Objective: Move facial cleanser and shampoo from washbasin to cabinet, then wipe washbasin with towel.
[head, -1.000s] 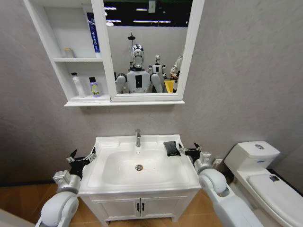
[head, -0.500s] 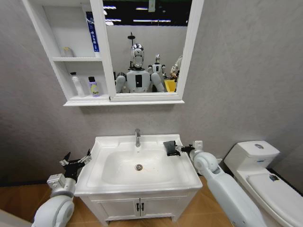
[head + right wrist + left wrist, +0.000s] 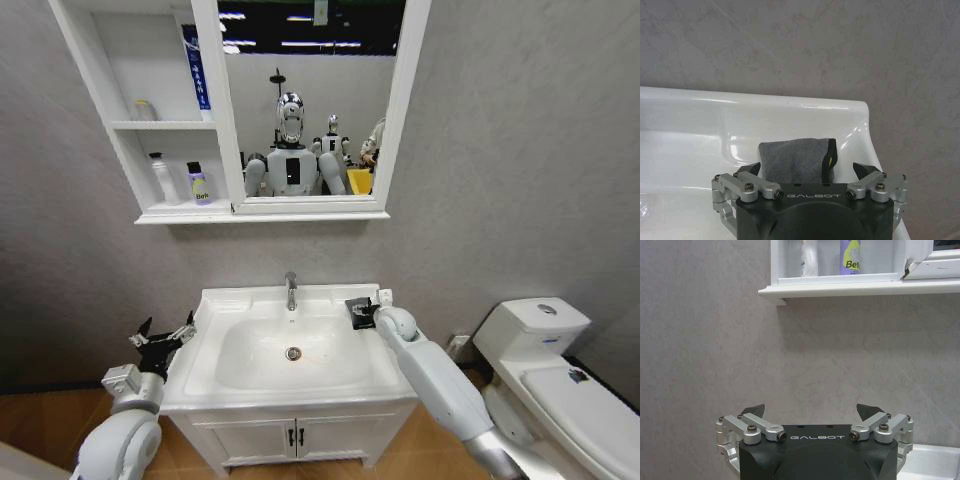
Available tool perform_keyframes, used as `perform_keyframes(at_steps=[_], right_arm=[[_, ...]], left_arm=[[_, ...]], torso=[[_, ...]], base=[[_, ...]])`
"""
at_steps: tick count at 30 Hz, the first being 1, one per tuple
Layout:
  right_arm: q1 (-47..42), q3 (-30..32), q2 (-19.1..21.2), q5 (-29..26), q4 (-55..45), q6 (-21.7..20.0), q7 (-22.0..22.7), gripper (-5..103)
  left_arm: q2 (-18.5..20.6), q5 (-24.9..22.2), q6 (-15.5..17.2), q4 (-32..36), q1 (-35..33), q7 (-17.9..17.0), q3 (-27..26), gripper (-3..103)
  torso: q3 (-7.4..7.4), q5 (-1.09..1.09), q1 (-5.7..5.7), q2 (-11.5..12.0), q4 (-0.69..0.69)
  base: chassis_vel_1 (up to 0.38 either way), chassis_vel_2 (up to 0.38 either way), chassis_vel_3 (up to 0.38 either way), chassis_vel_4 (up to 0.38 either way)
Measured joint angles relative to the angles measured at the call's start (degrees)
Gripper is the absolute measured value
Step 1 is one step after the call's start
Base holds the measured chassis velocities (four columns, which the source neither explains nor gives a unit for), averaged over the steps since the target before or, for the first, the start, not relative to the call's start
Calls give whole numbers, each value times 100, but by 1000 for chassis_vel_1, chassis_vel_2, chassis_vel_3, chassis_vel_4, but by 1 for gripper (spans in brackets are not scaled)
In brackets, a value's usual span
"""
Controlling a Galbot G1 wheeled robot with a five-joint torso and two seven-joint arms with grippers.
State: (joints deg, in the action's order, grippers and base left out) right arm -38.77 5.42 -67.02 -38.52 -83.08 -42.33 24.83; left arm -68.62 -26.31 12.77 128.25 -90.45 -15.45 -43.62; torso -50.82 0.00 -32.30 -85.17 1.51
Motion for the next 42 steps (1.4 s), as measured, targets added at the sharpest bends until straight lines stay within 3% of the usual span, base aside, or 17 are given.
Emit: perform_keyframes(at_steps=[6, 8, 10, 11, 12, 13, 14, 16, 19, 22, 29, 35, 42], right_arm=[[118, -87, -51, 61, 203, 7, -38, 101], [118, -95, -41, 61, 211, 8, -37, 97], [90, -100, -44, 120, 254, 13, -38, 87], [90, -100, -44, 120, 254, 13, -38, 87], [46, -100, -65, 200, 282, 38, -60, 76], [15, -100, -80, 236, 293, 53, -72, 76], [-25, -97, -101, 266, 302, 66, -86, 65], [-46, -91, -117, 287, 307, 70, -100, 65], [-82, -67, -167, 330, 328, 75, -129, 49], [-92, -60, -180, 343, 336, 75, -136, 41], [-111, -45, -170, 289, 343, 135, -138, 28], [-381, -108, -130, 124, -138, 336, 181, 4], [-924, -270, -112, -98, -1209, 353, 711, 4]], left_arm=[[54, -17, 0, 8, 3, 17, -79, 100], [66, -29, 0, 8, 12, 17, -84, 100], [80, -55, 0, -4, 55, 11, -86, 100], [80, -55, 0, -4, 55, 11, -86, 100], [80, -75, 0, -15, 80, -8, -86, 100], [82, -89, 0, -19, 87, -14, -86, 100], [92, -105, 0, -23, 97, -18, -90, 100], [104, -119, 0, -24, 103, -20, -96, 100], [151, -165, 0, -23, 128, -22, -118, 100], [194, -206, 4, -16, 148, -30, -139, 100], [229, -256, 16, 12, 156, -41, -194, 100], [187, -257, 20, 31, 129, -28, -222, 100], [171, -254, 29, 66, 107, -26, -230, 100]], torso=[[0, 0, 0, 0, 0], [0, -1, 0, 0, 0], [1, -1, 1, 0, 1], [1, -1, 1, 0, 1], [1, -1, 1, 0, 1], [1, -1, 0, 0, 1], [1, -1, 1, 0, 1], [1, -1, 1, 0, 1], [1, -1, 2, 0, 1], [1, -1, 1, 0, 0], [1, -1, 1, 0, 1], [1, 0, 1, 0, 1], [1, -1, 2, 0, 1]], base=[[0, 0, 0, 0], [0, 0, 0, 0], [0, 0, 0, 0], [0, 0, 0, 0], [0, 0, 0, 0], [0, 0, 0, 0], [0, 0, 0, 0], [0, 0, 0, 0], [0, 0, 0, 0], [0, 0, 0, 0], [0, 0, 0, 0], [0, 0, 0, 0], [0, 0, 0, 0]])
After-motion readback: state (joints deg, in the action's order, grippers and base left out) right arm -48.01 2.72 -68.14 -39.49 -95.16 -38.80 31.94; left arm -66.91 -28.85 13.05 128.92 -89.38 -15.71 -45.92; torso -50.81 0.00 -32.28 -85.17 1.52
